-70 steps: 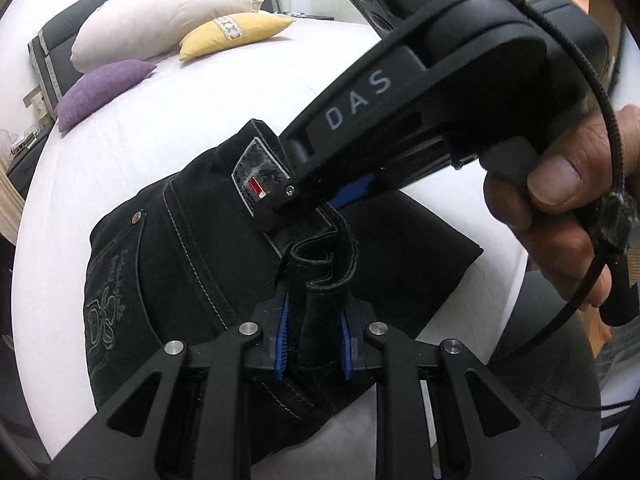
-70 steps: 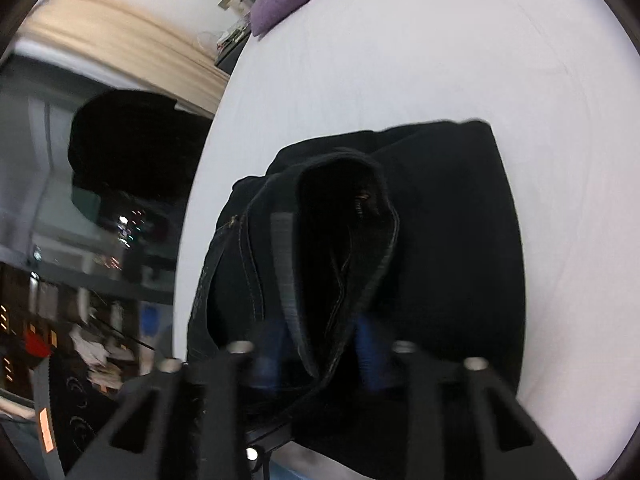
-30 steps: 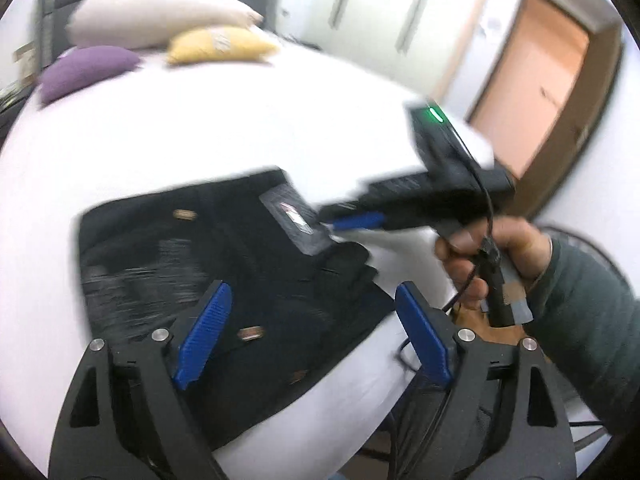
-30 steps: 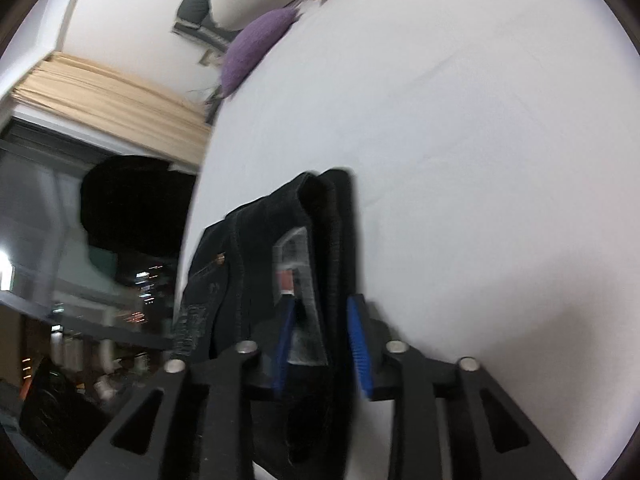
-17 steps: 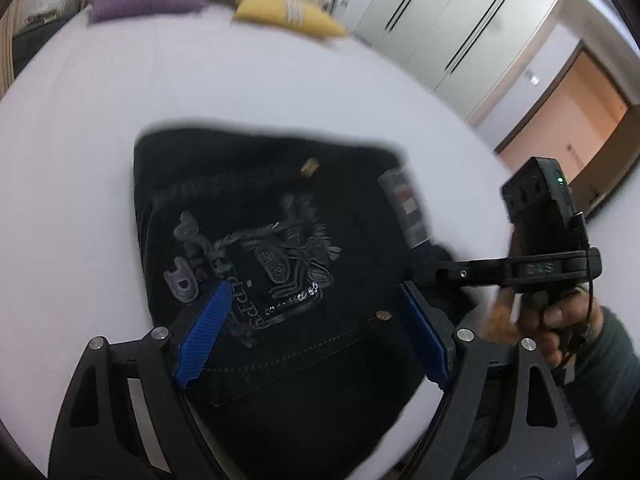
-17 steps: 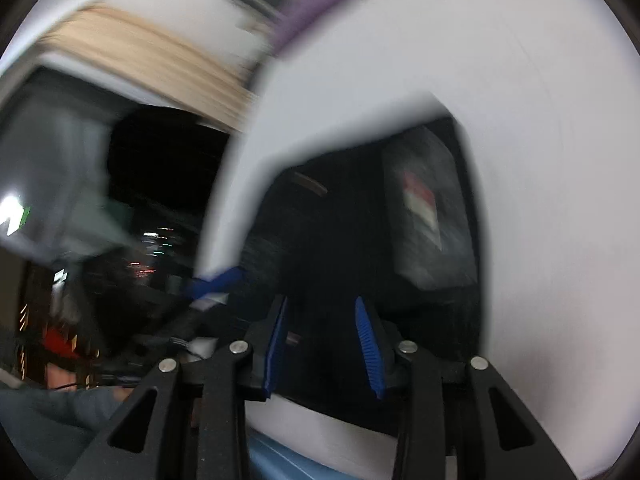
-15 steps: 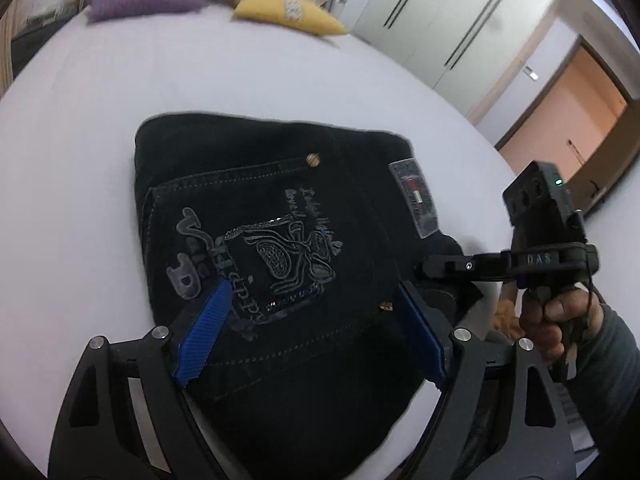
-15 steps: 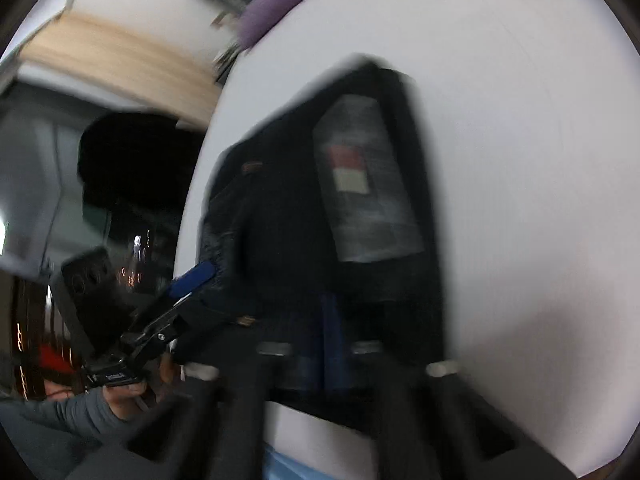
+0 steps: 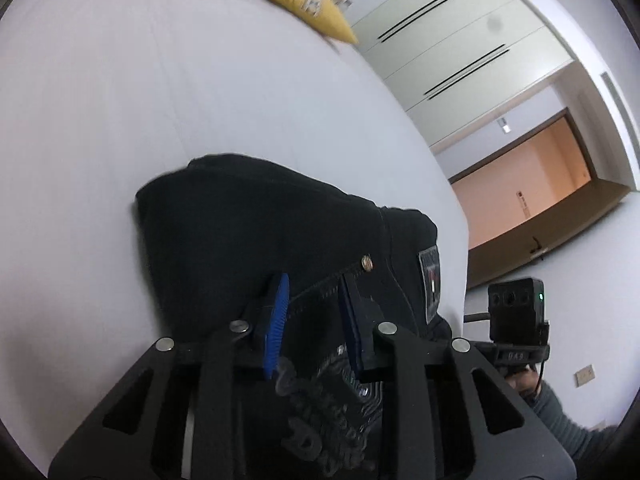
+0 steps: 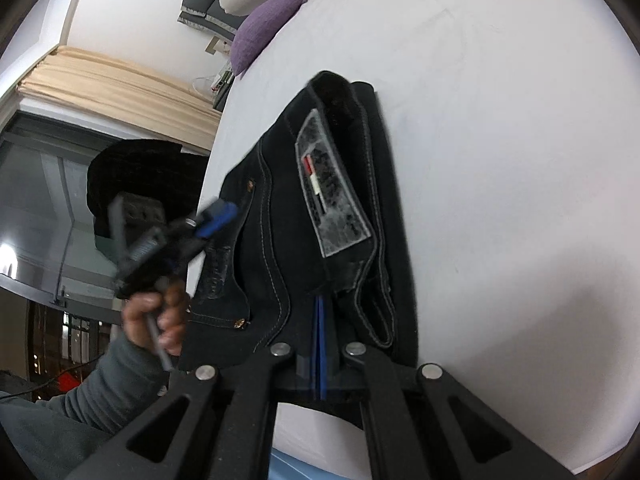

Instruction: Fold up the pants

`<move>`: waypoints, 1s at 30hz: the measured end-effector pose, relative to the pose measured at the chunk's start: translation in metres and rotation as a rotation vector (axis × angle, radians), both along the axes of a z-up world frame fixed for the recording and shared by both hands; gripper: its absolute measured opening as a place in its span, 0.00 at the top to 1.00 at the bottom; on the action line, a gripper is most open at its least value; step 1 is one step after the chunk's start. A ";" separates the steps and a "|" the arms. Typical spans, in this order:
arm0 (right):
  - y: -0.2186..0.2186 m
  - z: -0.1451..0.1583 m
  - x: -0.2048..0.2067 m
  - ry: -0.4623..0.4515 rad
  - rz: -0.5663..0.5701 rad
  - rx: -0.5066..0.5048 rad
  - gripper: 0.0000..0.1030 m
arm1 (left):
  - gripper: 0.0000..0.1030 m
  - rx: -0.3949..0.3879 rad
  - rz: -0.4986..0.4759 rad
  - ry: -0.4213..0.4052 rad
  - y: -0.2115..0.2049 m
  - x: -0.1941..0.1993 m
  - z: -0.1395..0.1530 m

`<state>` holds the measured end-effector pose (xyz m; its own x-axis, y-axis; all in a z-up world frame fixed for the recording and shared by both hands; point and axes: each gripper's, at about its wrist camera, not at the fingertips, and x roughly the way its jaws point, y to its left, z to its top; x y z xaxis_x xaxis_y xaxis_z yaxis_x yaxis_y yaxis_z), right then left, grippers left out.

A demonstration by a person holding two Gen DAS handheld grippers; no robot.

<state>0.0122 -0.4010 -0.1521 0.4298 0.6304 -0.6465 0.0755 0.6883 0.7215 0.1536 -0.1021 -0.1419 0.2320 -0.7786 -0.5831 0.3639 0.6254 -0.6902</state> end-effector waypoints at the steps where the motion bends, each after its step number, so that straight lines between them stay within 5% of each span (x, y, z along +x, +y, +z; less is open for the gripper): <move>1: -0.002 -0.001 -0.003 -0.002 -0.002 0.001 1.00 | 0.76 -0.001 0.013 -0.016 0.004 -0.009 0.007; 4: -0.004 -0.003 -0.004 -0.005 -0.003 0.003 1.00 | 0.76 -0.048 -0.085 -0.043 0.000 -0.043 0.022; 7: -0.005 -0.004 -0.005 -0.007 -0.008 0.002 1.00 | 0.76 0.100 -0.184 -0.164 -0.016 -0.089 0.021; 8: -0.005 -0.003 -0.006 -0.009 -0.012 0.001 1.00 | 0.76 0.093 -0.202 -0.170 -0.013 -0.102 0.022; 14: -0.006 -0.007 -0.014 -0.025 -0.038 0.020 1.00 | 0.76 -0.062 -0.177 -0.106 0.020 -0.134 0.017; 19: -0.002 0.008 -0.019 -0.020 -0.022 -0.026 0.99 | 0.76 0.006 -0.198 -0.156 0.002 -0.141 0.011; 21: -0.002 0.030 -0.026 -0.054 -0.003 -0.037 0.82 | 0.76 0.038 -0.201 -0.156 -0.001 -0.147 0.017; 23: -0.008 0.051 -0.034 -0.119 -0.016 -0.055 0.28 | 0.76 0.064 -0.213 -0.147 0.001 -0.151 0.028; 25: -0.019 0.069 -0.038 -0.178 -0.048 -0.087 0.19 | 0.74 0.052 -0.187 -0.144 0.014 -0.153 0.042; 27: -0.032 0.071 -0.030 -0.174 -0.065 -0.081 0.19 | 0.48 0.027 -0.112 -0.160 0.035 -0.148 0.056; 28: -0.036 0.068 -0.023 -0.159 -0.076 -0.086 0.19 | 0.09 0.025 -0.081 -0.168 0.042 -0.144 0.059; 30: -0.042 0.060 -0.010 -0.139 -0.081 -0.086 0.19 | 0.00 0.049 0.036 -0.199 0.059 -0.132 0.060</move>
<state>0.0026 -0.4430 -0.0916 0.5660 0.5346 -0.6276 0.0371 0.7440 0.6672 0.0219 -0.0434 -0.0817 0.3737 -0.7397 -0.5597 0.4664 0.6714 -0.5760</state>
